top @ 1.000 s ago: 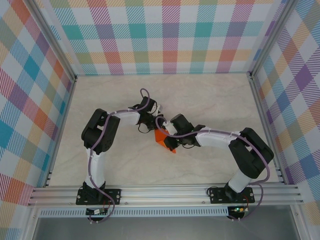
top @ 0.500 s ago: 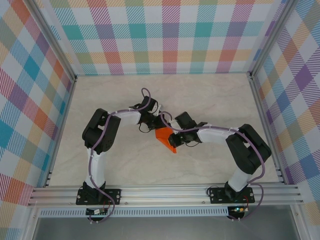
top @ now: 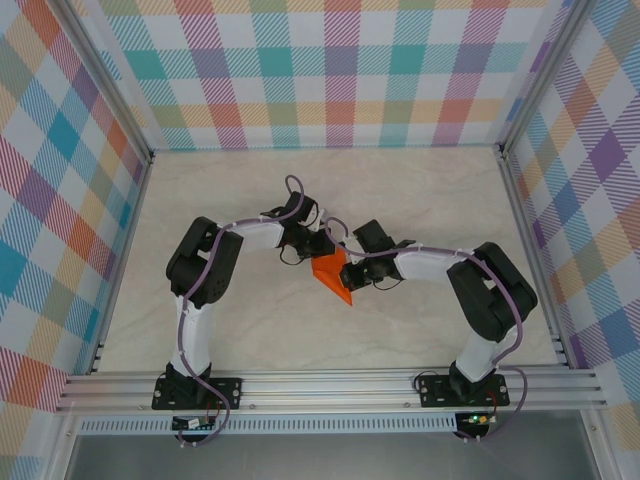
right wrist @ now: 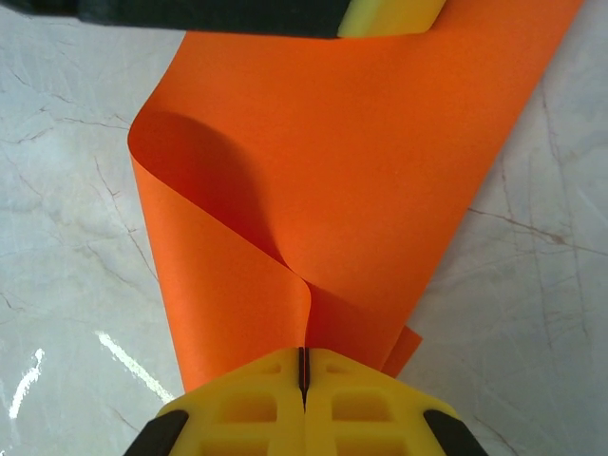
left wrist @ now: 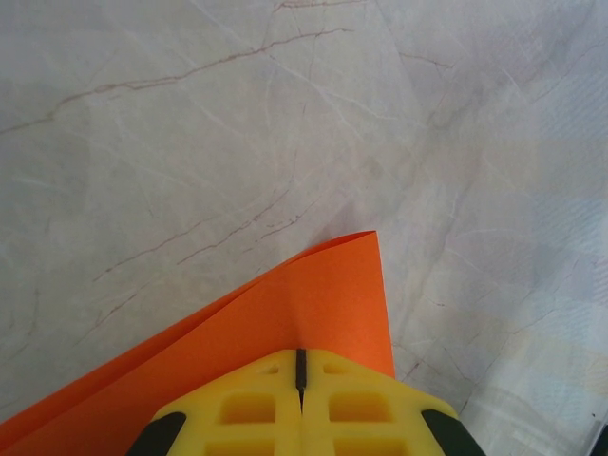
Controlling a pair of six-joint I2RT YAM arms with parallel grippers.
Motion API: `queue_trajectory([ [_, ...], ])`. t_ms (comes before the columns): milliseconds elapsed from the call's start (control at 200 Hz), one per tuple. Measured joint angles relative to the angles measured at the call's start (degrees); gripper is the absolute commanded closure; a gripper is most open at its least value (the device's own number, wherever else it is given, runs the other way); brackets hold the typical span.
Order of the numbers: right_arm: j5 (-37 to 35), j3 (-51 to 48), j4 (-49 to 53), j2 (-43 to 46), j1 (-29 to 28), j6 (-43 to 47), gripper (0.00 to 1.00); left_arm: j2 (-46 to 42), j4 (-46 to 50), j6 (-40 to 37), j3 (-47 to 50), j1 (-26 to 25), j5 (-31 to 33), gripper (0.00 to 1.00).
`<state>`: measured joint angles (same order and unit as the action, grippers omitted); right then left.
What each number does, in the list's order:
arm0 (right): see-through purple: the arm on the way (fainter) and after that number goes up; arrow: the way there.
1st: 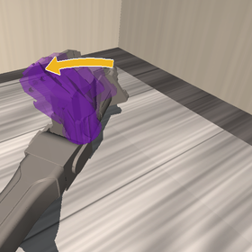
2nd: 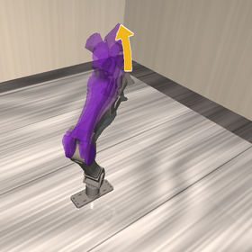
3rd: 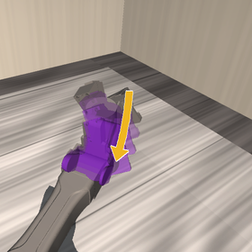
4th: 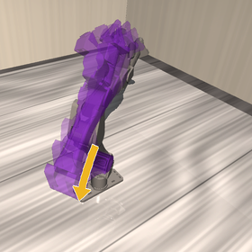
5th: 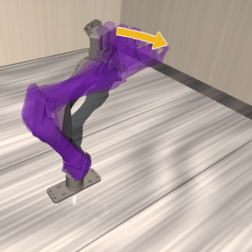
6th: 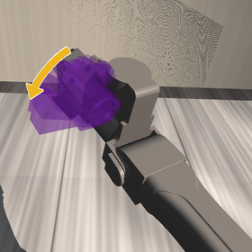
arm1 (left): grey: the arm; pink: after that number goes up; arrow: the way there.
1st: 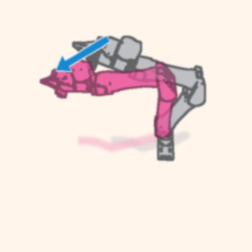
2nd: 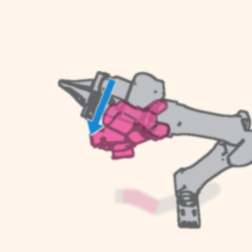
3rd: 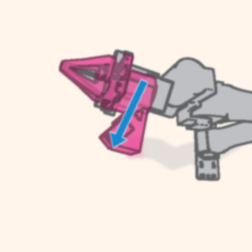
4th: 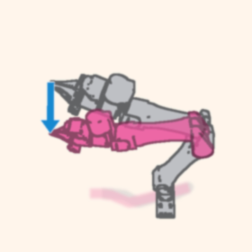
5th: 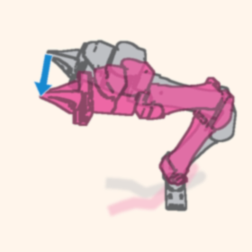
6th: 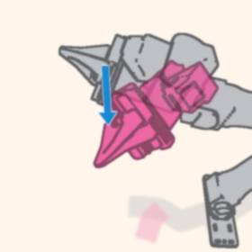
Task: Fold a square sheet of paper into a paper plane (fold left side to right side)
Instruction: Third fold the triangle at the center of the table.
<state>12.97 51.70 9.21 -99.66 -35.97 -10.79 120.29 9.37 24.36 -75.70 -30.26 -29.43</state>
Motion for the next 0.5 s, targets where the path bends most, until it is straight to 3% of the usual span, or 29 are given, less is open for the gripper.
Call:
queue_trajectory([
  [500,0.1,1.0,0.6,-1.2,0.0,0.0,1.00,0.1,0.2,0.0,-0.3,0.0,0.1,0.97],
])
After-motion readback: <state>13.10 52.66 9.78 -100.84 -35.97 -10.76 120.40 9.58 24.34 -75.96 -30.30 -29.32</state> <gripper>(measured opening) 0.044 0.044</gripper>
